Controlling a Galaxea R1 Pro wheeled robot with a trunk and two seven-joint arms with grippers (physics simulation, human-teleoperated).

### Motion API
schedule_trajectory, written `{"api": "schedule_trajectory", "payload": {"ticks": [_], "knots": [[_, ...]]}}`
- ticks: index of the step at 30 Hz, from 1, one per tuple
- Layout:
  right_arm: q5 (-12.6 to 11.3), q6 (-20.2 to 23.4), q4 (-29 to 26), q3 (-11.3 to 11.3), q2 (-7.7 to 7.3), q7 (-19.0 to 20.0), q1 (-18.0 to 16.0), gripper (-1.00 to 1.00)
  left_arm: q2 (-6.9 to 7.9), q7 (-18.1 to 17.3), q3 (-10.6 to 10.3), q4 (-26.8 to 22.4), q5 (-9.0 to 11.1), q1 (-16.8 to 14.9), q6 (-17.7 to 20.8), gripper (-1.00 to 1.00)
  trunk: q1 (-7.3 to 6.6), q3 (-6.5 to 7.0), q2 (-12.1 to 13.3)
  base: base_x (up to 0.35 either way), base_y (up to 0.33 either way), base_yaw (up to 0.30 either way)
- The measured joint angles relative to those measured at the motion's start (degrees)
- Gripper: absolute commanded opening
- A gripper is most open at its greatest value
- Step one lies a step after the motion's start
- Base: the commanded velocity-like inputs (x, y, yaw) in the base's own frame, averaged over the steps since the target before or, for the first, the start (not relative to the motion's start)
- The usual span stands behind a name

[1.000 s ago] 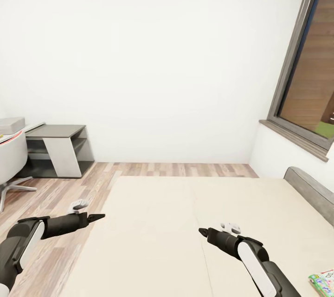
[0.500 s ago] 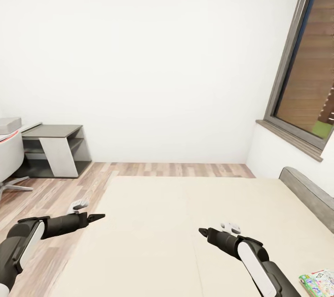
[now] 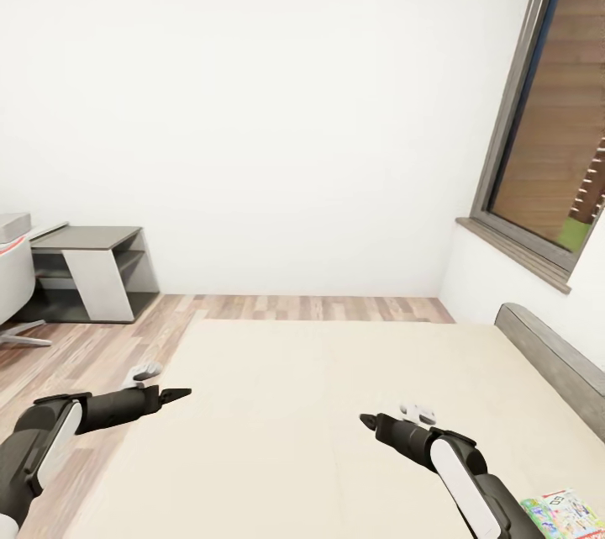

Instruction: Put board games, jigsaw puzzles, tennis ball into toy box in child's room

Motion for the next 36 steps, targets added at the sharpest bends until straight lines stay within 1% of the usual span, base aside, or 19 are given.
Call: {"api": "schedule_trajectory", "payload": {"ticks": [6, 14, 23, 36], "knots": [[0.0, 0.0, 0.0, 0.0, 0.00, 0.0, 0.0, 1.00, -0.56, 0.0, 0.0, 0.0, -0.2, 0.0, 0.0, 1.00, 0.00, 0.00, 0.0, 0.000, -0.120, 0.000], [0.0, 0.0, 0.0, 0.0, 0.00, 0.0, 0.0, 1.00, -0.61, 0.0, 0.0, 0.0, -0.1, 0.0, 0.0, 1.00, 0.00, 0.00, 0.0, 0.000, -0.024, 0.000], [0.0, 0.0, 0.0, 0.0, 0.00, 0.0, 0.0, 1.00, -0.61, 0.0, 0.0, 0.0, -0.1, 0.0, 0.0, 1.00, 0.00, 0.00, 0.0, -0.035, -0.121, 0.000], [0.0, 0.0, 0.0, 0.0, -0.01, 0.0, 0.0, 1.00, -0.62, -0.1, 0.0, 0.0, -0.1, 0.0, 0.0, 1.00, 0.00, 0.00, 0.0, -0.019, -0.010, 0.000]]}}
